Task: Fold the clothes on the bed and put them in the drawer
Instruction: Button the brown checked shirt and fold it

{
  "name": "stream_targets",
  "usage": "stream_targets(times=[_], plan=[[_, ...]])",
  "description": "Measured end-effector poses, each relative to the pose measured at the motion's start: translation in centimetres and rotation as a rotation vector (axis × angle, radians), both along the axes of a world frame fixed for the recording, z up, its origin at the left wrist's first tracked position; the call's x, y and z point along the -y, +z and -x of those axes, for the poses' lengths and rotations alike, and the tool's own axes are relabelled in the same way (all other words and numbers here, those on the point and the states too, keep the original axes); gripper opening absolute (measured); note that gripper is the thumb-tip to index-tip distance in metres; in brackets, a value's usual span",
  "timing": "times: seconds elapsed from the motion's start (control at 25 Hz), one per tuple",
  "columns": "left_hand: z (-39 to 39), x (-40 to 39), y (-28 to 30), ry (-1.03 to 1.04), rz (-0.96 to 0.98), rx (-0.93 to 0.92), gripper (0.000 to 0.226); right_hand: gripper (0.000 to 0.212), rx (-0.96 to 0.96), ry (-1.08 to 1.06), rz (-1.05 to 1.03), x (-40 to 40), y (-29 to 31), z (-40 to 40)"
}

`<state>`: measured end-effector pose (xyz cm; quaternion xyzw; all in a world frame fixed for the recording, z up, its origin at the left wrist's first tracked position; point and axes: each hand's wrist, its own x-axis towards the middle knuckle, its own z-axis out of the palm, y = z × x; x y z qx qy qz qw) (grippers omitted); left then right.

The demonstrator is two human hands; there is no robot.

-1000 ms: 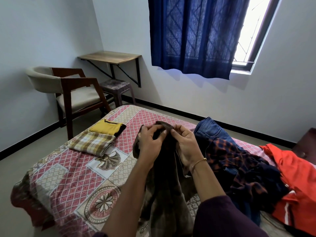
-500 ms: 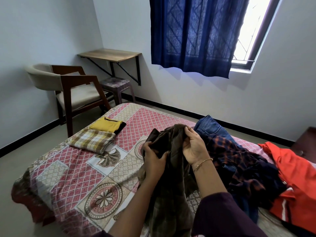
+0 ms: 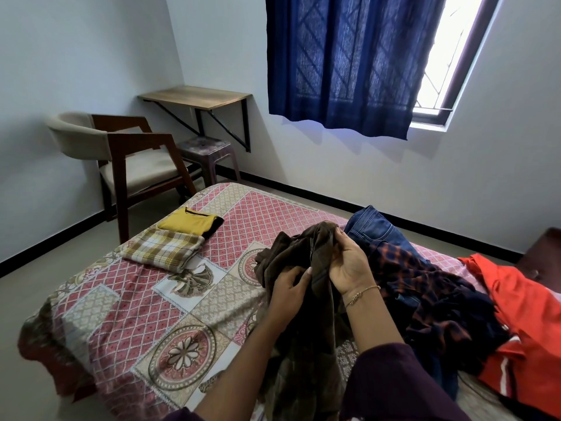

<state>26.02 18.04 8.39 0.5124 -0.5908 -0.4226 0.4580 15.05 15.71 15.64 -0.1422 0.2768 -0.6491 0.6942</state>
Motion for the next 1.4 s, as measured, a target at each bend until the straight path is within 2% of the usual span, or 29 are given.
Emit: stream_targets(times=[0.16,0.24,0.36,0.52,0.64,0.68,0.76,0.84,1.04,1.4], plan=[[-0.1,-0.3,-1.0,-0.017,-0.012,0.131,0.016,0.025,0.010,-0.021,-0.002,-0.1,0.0,0.2],[-0.1,-0.3,-1.0,0.103,0.041,0.165,0.017,0.024,0.032,-0.026,0.006,0.0,0.0,0.3],[-1.4,0.3,0.6,0.385,0.033,0.105,0.021,0.022,0.035,-0.055,0.003,0.4,-0.1,0.6],[-4.0,0.9,3.4,0.511,0.056,0.012,0.023,0.021,-0.102,-0.104,-0.018,0.3,-0.6,0.6],[-4.2,0.8,5.9,0.402,0.111,-0.204,0.010,0.016,-0.292,-0.064,0.023,-0.2,-0.2,0.2],[-3.9,0.8,6.4,0.303,0.116,-0.181,0.016,0.013,-0.346,-0.027,0.041,-0.4,0.2,-0.2],[-3.3,0.7,6.9,0.060,0.075,-0.020,0.034,0.009,-0.434,0.051,0.074,-1.0,1.1,-1.1],[-2.8,0.4,7.0,-0.070,0.040,0.076,0.046,0.008,-0.504,0.102,0.110,-1.4,1.4,-1.6],[-2.7,0.4,6.6,0.124,0.077,0.162,0.018,0.018,-0.576,0.258,0.135,-1.4,1.5,-0.3],[-2.9,0.4,6.3,0.190,0.012,0.073,0.015,0.018,-0.885,0.374,0.187,-1.6,1.9,-0.2]])
